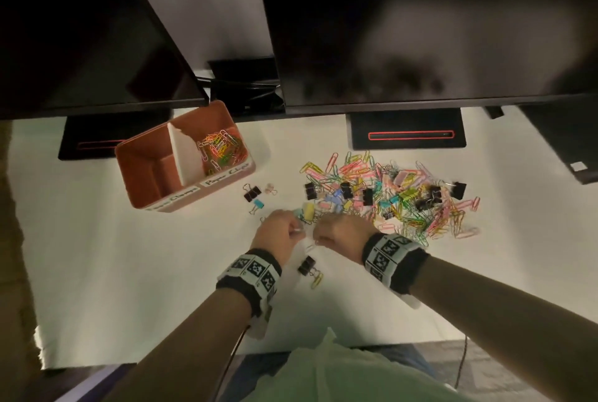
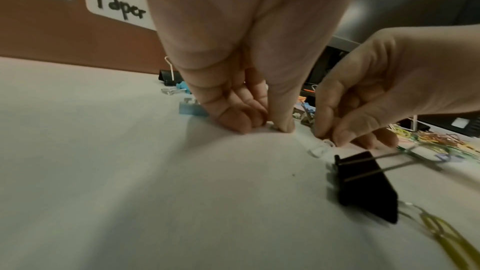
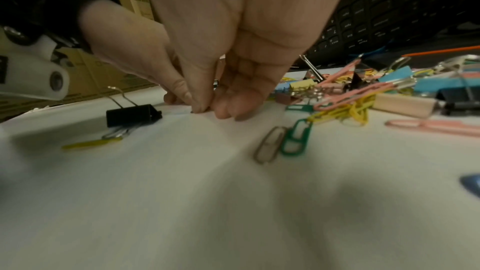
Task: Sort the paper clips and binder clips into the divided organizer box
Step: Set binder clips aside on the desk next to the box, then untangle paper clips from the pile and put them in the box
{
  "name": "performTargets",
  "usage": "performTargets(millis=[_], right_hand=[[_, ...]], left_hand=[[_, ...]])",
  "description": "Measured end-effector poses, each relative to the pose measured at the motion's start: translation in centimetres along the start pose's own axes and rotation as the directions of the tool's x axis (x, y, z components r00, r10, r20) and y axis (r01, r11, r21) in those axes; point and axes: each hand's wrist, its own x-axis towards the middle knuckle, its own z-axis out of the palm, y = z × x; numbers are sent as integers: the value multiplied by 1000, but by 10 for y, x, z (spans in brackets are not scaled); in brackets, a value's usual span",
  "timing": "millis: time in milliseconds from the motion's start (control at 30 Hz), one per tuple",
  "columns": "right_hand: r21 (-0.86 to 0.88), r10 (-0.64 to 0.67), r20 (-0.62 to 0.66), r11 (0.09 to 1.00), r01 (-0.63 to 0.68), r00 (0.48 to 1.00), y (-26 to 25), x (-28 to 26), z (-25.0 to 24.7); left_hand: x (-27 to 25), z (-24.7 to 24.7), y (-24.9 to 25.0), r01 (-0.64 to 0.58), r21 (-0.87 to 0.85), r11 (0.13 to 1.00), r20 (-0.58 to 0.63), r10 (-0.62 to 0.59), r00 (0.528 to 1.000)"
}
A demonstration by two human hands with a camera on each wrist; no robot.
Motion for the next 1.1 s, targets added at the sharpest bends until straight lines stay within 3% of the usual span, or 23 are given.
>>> performTargets(millis=[200, 433, 567, 767, 933, 967, 1100], right_hand=[[33, 64, 10, 997, -64, 998, 6, -4, 0], [86, 7, 58, 996, -12, 998, 10, -12, 0], [141, 2, 89, 990, -15, 996, 13, -22, -1], [167, -19, 83, 986, 5, 996, 1, -13, 8], [102, -23, 95, 995, 13, 995, -13, 0, 14], [89, -15, 88, 996, 7, 996, -14, 1, 14], [69, 13, 55, 997, -17, 998, -10, 2, 9]], left_hand=[[1, -2, -1, 16, 46, 999, -8, -15, 1000], [-9, -12, -5, -114, 219, 969, 142, 84, 986], [-22, -16, -20, -268, 116, 956, 202, 242, 949], [-46, -12, -33, -396, 35, 917, 143, 388, 911], [-61, 1, -20, -478, 104, 872, 418, 398, 817], [-61, 4, -18, -476, 137, 869, 428, 382, 819], [-57, 2, -18, -356, 207, 911, 311, 284, 907]])
